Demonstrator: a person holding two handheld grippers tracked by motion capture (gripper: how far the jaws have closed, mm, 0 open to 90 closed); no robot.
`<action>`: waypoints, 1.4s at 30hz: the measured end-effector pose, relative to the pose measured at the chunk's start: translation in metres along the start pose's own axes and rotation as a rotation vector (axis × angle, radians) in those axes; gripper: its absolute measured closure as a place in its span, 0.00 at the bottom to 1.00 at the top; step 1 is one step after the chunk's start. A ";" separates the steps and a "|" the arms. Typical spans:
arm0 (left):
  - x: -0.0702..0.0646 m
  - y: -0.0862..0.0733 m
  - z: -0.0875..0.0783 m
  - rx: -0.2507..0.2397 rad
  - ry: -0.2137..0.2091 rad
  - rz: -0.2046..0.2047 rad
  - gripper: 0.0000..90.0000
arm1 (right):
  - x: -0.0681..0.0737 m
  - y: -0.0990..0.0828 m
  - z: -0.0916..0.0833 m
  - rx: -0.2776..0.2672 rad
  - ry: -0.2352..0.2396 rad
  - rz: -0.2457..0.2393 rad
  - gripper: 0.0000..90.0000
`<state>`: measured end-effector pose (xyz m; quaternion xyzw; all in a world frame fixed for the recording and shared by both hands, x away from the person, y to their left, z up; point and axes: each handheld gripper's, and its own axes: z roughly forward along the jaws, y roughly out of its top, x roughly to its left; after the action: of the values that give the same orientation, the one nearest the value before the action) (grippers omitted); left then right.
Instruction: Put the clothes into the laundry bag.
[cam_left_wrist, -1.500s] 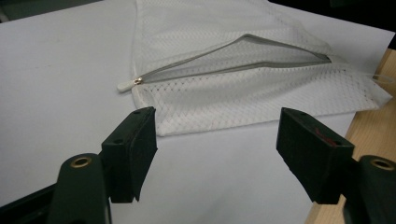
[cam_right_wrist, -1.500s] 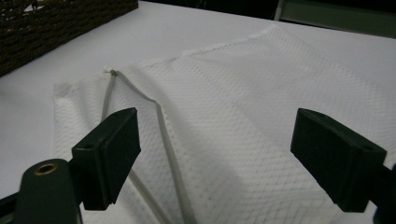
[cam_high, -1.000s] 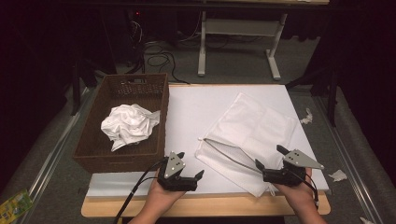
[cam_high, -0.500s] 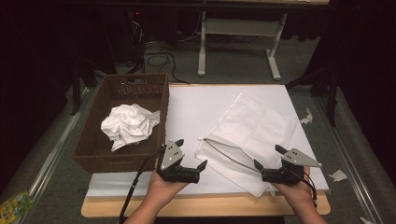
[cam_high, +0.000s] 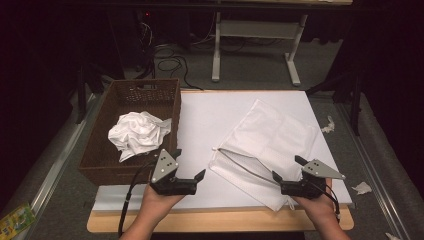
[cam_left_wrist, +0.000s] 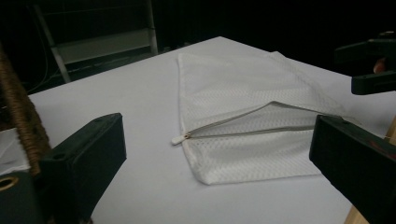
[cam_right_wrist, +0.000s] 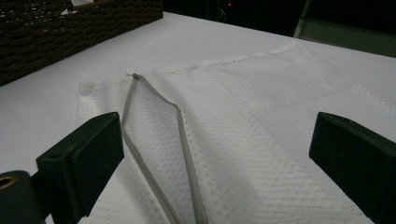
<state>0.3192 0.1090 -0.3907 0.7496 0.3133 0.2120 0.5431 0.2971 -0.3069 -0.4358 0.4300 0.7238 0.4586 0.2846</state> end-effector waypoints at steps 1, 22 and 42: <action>0.004 0.000 -0.003 -0.005 0.010 -0.006 0.05 | 0.000 0.000 0.001 0.004 -0.001 -0.001 0.04; 0.062 0.005 -0.054 -0.043 0.191 -0.079 0.08 | 0.000 0.002 -0.003 -0.002 0.009 -0.001 0.02; 0.092 -0.002 -0.080 -0.078 0.303 -0.153 0.10 | -0.001 0.005 -0.005 -0.034 0.002 0.000 0.01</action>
<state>0.3315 0.2283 -0.3693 0.6613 0.4394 0.2924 0.5330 0.2955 -0.3090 -0.4291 0.4246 0.7163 0.4710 0.2911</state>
